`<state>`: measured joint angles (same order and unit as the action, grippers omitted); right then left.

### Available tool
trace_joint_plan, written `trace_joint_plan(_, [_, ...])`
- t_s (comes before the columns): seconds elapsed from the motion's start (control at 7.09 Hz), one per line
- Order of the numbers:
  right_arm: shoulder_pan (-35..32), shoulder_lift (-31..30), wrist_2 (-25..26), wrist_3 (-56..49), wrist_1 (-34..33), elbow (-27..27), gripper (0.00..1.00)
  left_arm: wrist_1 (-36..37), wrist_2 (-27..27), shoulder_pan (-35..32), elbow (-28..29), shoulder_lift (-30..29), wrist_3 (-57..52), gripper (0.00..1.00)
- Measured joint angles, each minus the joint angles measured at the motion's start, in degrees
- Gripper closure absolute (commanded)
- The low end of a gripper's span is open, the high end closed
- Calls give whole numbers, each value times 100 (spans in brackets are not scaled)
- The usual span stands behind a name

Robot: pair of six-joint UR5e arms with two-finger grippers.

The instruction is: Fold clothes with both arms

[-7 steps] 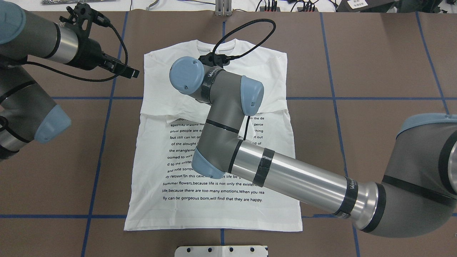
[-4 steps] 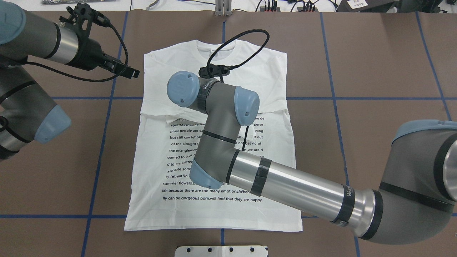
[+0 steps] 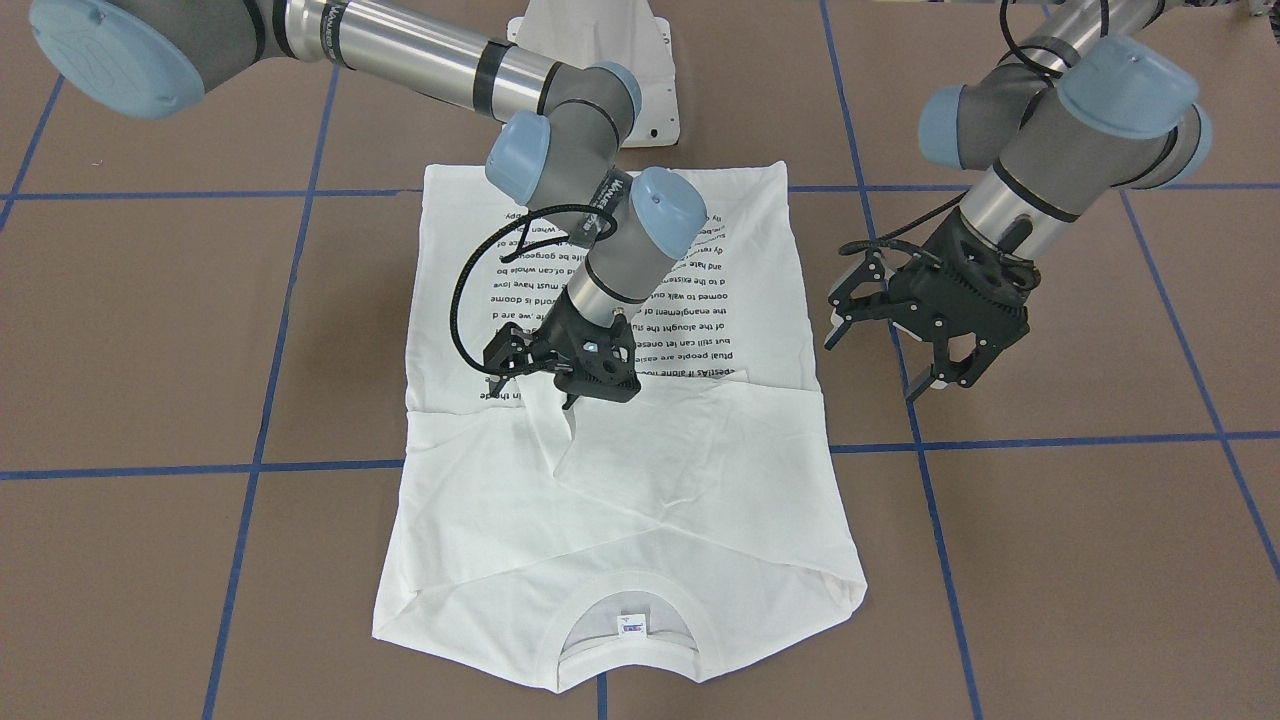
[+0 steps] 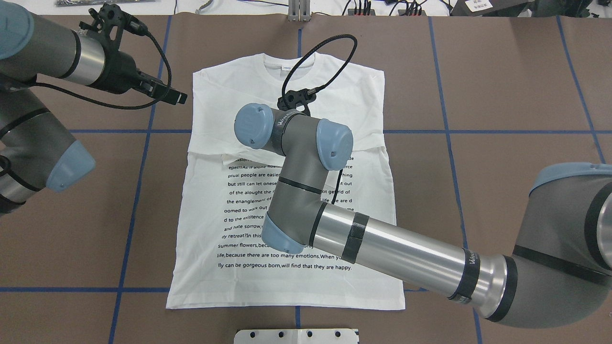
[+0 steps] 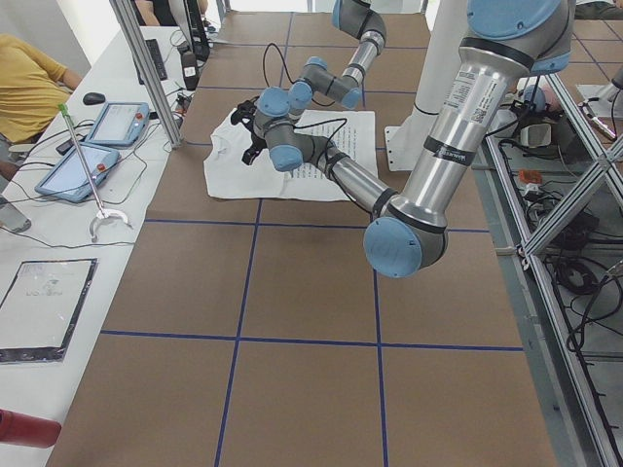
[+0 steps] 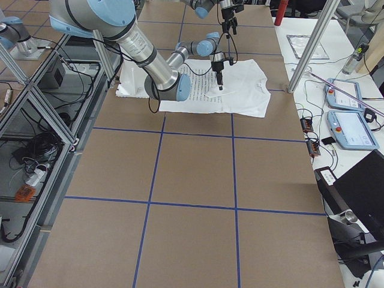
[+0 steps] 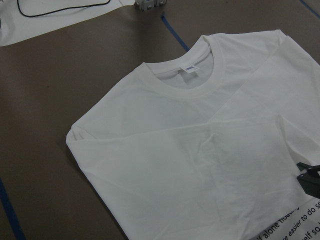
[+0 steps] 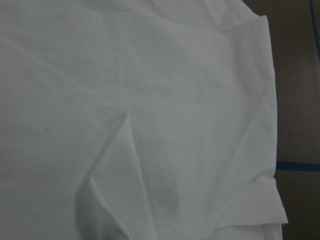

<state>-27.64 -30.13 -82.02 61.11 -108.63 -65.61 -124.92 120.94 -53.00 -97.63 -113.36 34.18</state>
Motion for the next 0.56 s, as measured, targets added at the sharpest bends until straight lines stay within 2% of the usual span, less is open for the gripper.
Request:
trace_joint_plan(0.28, [-224, -155, 198, -877, -349, -63, 0, -26, 6, 0, -4, 1, 3, 0])
trace_joint_plan(0.56, [-600, -535, 348, -1721, -398, -267, 0, -31, 3, 0, -20, -2, 38, 0])
